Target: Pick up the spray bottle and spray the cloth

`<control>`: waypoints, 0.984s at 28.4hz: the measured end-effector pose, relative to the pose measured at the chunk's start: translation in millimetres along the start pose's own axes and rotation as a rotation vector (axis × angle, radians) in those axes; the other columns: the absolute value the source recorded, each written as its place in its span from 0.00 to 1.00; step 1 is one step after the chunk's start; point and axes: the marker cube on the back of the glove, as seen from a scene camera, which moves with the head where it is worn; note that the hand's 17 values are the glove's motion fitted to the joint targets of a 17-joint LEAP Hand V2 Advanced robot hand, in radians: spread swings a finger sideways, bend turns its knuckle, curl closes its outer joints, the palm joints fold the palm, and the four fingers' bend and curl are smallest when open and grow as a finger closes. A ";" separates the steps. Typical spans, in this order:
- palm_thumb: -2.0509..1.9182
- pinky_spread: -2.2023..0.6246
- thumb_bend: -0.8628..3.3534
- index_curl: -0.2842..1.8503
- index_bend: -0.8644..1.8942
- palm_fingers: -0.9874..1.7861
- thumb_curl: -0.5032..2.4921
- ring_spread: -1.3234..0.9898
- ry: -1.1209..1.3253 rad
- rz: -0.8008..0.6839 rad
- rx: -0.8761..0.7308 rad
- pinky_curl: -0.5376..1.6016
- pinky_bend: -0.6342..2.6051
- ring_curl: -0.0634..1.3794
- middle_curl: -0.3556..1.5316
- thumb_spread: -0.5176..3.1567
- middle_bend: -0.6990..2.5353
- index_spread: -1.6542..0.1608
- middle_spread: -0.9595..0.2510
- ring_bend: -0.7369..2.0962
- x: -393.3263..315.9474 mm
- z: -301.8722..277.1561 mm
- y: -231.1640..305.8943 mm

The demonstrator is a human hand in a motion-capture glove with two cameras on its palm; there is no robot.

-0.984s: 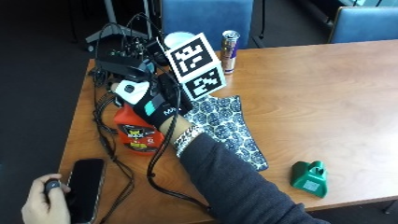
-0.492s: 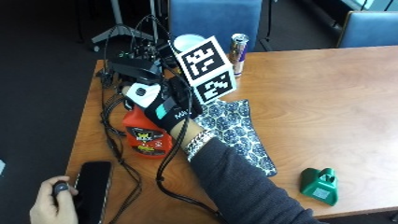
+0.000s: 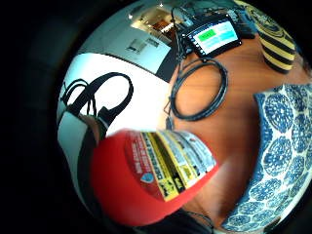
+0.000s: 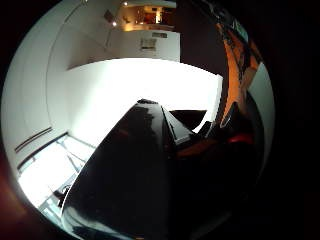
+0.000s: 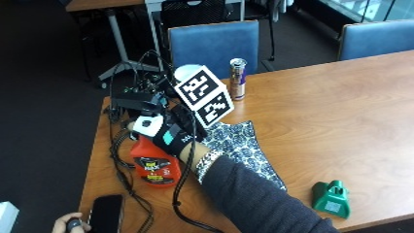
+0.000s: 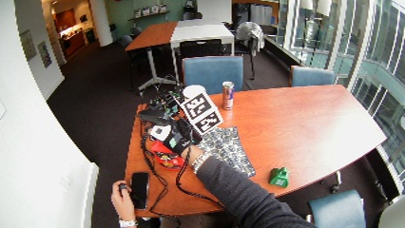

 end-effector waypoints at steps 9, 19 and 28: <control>0.75 0.76 0.19 0.39 0.37 0.70 0.43 0.49 0.019 0.074 -0.103 0.41 0.26 0.36 0.46 0.27 0.39 0.74 0.60 0.45 26.1 10.0 7.7; 0.71 0.83 0.19 0.32 0.33 0.53 0.38 0.51 0.202 0.126 -0.185 0.43 0.30 0.34 0.42 0.33 0.32 0.71 0.65 0.42 44.1 -15.6 11.2; 0.69 0.85 0.19 0.28 0.35 0.50 0.35 0.53 0.330 0.135 -0.144 0.43 0.32 0.30 0.39 0.35 0.29 0.70 0.71 0.40 45.8 -64.1 16.9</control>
